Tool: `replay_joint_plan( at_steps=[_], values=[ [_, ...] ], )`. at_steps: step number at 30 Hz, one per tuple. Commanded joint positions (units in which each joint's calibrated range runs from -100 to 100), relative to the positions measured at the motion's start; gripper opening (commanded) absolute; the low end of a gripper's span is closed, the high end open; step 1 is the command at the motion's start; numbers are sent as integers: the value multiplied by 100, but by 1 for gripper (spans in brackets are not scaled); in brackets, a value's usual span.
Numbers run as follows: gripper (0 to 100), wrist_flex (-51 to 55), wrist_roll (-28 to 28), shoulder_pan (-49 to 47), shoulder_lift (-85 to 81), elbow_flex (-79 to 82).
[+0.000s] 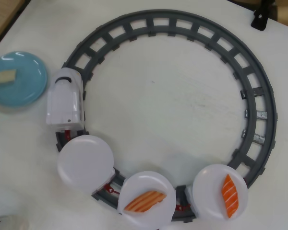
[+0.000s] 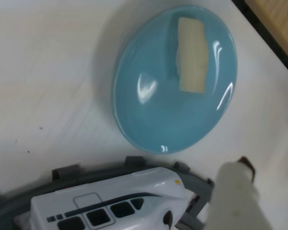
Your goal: Pick up the sushi from the Shinkansen and put it on the blue dish
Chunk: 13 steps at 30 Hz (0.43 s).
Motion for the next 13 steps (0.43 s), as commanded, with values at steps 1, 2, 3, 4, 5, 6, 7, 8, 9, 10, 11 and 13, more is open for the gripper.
replay_joint_plan(
  at_steps=[1,2,3,4,5,6,7,8,9,10,11,13],
  values=[
    [27,-1103,3,92,-2511,3127],
    [27,-1340,3,92,-2827,3623],
    [27,-1553,-2,92,-3117,4083],
    [27,-1782,-23,101,-3424,4552],
    [27,-1960,-34,101,-3723,4976],
    [27,-2130,-39,101,-4021,5391],
    [27,-2275,-39,101,-4312,5751],
    [27,-2402,-39,101,-4585,6067],
    [26,-2504,-39,101,-4842,6337],
    [26,-2563,-39,101,-5058,6554],
    [26,-2589,-39,101,-5241,6734],
    [26,-2623,-39,101,-5548,7005]
  ],
)
